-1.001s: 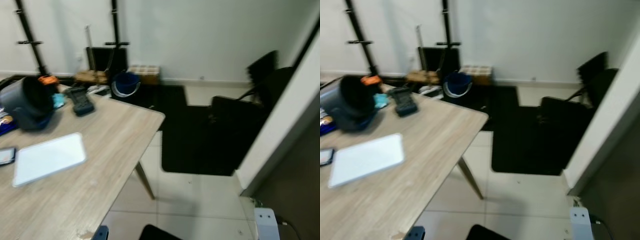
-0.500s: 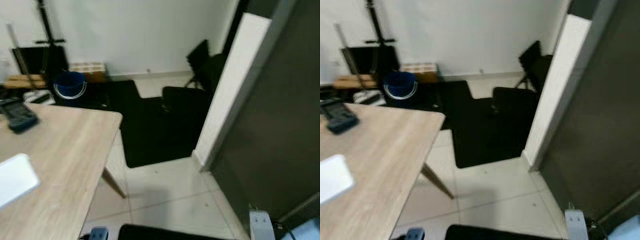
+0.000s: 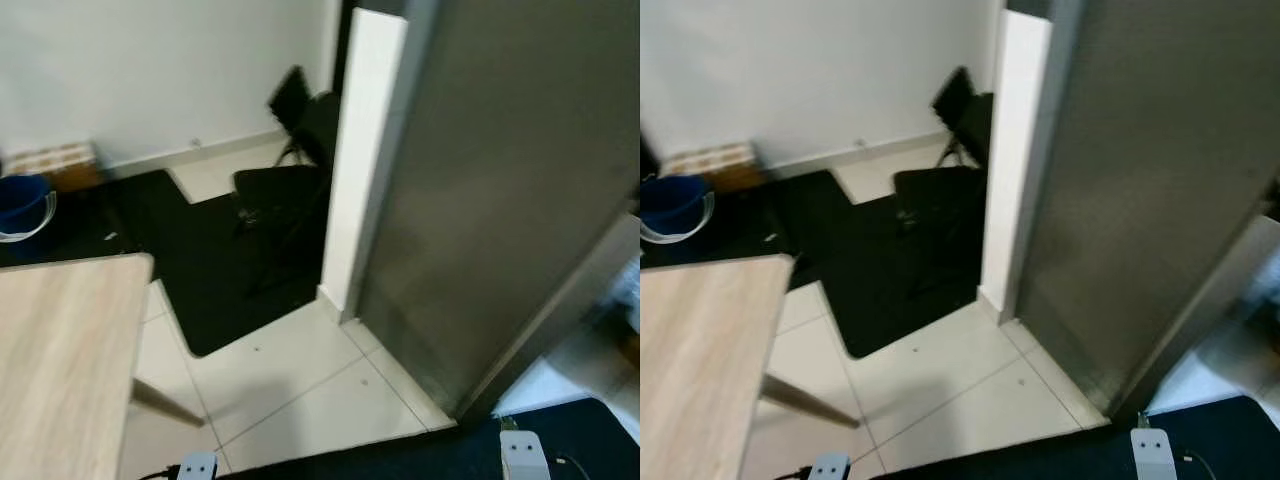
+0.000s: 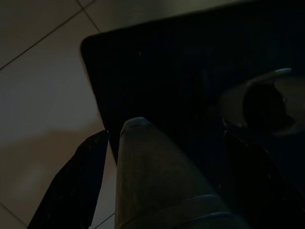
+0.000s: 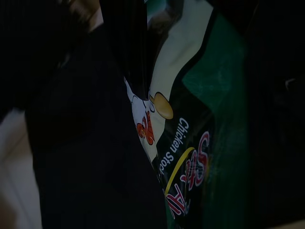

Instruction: Restocking fridge

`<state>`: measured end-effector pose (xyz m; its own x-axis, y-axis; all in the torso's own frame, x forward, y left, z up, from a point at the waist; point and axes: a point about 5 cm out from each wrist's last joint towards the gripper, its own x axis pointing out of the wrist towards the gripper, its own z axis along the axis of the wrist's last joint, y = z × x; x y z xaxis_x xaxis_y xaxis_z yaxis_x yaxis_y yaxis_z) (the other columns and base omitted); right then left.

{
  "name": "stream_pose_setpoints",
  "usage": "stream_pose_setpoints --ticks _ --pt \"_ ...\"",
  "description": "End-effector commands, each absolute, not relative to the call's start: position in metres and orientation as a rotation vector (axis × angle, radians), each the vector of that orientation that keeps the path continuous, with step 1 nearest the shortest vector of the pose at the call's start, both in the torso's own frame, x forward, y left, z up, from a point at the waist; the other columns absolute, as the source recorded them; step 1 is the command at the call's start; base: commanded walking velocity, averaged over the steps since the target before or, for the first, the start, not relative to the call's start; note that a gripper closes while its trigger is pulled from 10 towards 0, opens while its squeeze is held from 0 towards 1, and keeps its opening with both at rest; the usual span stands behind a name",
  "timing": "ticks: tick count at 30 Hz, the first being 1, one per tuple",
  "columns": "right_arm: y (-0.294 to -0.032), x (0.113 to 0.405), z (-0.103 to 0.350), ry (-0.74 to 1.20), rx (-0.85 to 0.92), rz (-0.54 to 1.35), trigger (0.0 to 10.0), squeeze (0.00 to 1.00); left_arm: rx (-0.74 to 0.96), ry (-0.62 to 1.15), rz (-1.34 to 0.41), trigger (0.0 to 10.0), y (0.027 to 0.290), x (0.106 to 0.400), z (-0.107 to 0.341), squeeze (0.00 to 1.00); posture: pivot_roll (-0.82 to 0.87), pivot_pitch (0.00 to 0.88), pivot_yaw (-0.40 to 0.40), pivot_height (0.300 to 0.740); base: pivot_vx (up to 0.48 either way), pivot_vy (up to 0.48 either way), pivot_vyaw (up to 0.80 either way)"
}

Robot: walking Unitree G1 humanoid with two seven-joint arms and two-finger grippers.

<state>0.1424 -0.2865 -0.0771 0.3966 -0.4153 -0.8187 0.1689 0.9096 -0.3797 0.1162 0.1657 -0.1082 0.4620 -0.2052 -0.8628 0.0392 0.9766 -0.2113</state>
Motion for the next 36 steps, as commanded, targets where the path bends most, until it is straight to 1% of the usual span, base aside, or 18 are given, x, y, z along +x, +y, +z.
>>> stream_pose_setpoints --ticks 1,7,10,24,26,27,29,31,36 --pt "-0.288 0.148 -0.074 1.085 -0.274 -0.369 10.0 0.00 -0.166 1.136 -0.159 10.0 0.166 0.103 -0.112 0.00 0.05 0.003 -0.013 0.740 0.000 0.000 -0.80" --pt "-0.286 0.148 -0.075 1.091 -0.287 -0.354 10.0 0.00 -0.161 1.132 -0.158 10.0 0.166 0.104 -0.112 0.00 0.06 0.002 -0.011 0.740 0.000 0.000 -0.80" --pt "-0.285 0.149 -0.075 1.093 -0.307 -0.340 10.0 0.00 -0.159 1.132 -0.157 10.0 0.167 0.105 -0.112 0.00 0.06 0.000 -0.012 0.740 0.000 0.000 -0.41" --pt "-0.275 0.139 -0.083 1.145 -0.349 -0.259 10.0 0.00 -0.140 1.122 -0.149 10.0 0.170 0.112 -0.110 0.00 0.05 0.000 -0.006 0.740 0.000 0.000 0.00" --pt "-0.260 0.132 -0.091 1.204 -0.358 -0.126 10.0 0.00 -0.133 1.118 -0.154 10.0 0.170 0.114 -0.109 0.00 0.05 0.000 -0.001 0.740 0.000 0.000 0.00" --pt "-0.255 0.130 -0.093 1.216 -0.342 -0.099 10.0 0.00 -0.130 1.118 -0.155 10.0 0.169 0.115 -0.109 0.00 0.05 0.000 -0.001 0.740 0.000 0.000 0.00" --pt "-0.253 0.129 -0.094 1.221 -0.329 -0.089 10.0 0.00 -0.129 1.117 -0.156 10.0 0.169 0.115 -0.109 0.00 0.05 0.000 -0.001 0.740 0.000 0.000 0.00" --pt "-0.244 0.128 -0.097 1.212 -0.302 -0.050 10.0 0.00 -0.118 1.121 -0.156 10.0 0.171 0.115 -0.109 0.00 0.05 0.000 0.006 0.740 0.000 0.000 0.00" --pt "-0.236 0.131 -0.097 1.200 -0.275 -0.053 10.0 0.00 -0.114 1.122 -0.156 10.0 0.171 0.115 -0.109 0.00 0.05 0.000 0.006 0.740 0.000 0.000 0.00"
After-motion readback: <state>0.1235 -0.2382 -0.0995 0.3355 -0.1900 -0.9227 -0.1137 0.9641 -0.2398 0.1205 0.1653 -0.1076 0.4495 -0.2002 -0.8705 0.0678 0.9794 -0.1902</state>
